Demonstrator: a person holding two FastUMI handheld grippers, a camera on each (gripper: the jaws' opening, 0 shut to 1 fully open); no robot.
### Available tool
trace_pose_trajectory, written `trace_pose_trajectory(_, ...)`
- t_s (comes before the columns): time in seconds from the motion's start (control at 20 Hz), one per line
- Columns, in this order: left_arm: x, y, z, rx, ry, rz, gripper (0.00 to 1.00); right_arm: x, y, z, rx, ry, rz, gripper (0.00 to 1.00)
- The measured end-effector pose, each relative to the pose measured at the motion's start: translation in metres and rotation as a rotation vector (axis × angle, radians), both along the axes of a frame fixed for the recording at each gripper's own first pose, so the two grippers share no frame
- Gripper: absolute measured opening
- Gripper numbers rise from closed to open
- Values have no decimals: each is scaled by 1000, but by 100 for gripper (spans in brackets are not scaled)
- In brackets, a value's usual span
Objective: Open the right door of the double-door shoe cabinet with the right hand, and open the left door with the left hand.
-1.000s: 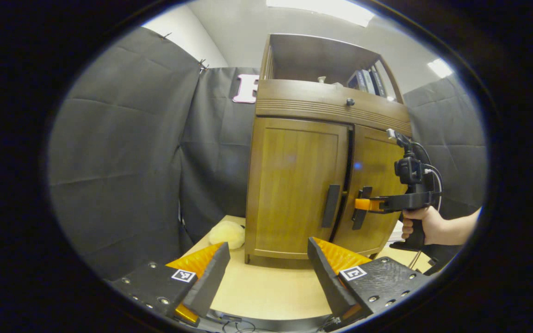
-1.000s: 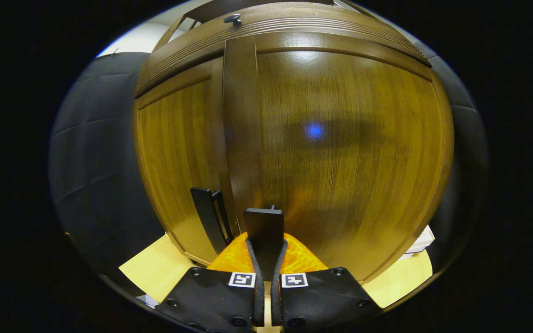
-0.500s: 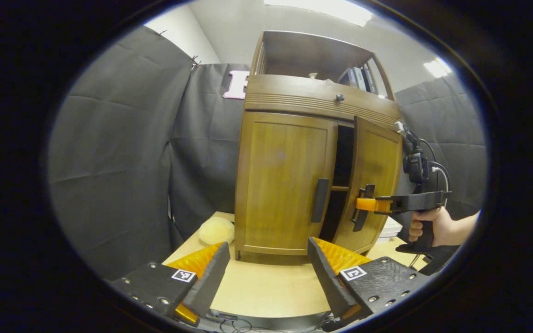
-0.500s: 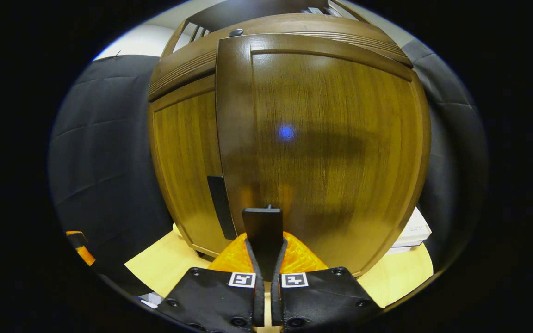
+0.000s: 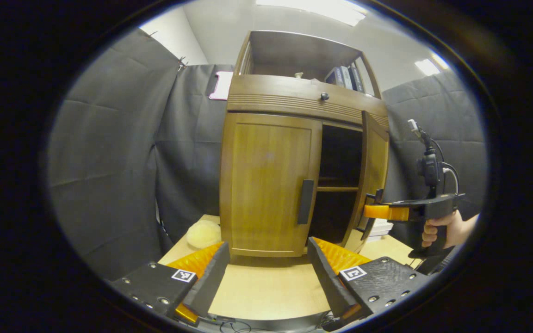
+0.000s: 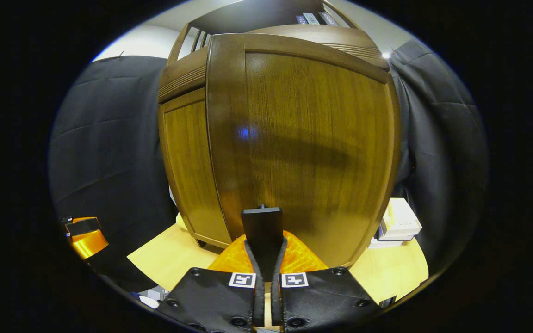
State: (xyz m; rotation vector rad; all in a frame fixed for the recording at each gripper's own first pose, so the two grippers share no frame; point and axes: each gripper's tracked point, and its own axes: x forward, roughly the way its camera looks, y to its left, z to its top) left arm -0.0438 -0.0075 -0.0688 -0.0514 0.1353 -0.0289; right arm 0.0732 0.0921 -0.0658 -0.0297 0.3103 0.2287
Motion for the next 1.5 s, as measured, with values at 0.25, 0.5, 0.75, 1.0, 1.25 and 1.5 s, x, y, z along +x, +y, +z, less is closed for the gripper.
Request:
trace_pose_trajectory(0.25, -2, -5, 1, -5, 1, -40, 99, 3, -7, 3, 13, 10, -17, 4)
trace_pose_trajectory(0.5, 3, -12, 0, -1, 7, -94, 99, 1, -8, 3, 11, -6, -42, 3)
trace_pose_trajectory(0.75, 2, -26, -1, 4, 21, -141, 99, 1, -8, 10, -12, -4, -86, 3)
trace_pose_trajectory(1.0, 10, -42, -6, 0, 35, -186, 99, -1, -11, 17, -8, -10, -112, 3)
trace_pose_trajectory(1.25, 18, -64, -6, 8, 36, -248, 99, 2, -22, 18, -47, -37, -110, 9)
trace_pose_trajectory(1.5, 29, -87, -5, 14, 37, -298, 99, 3, -36, 20, -59, -58, -117, 9)
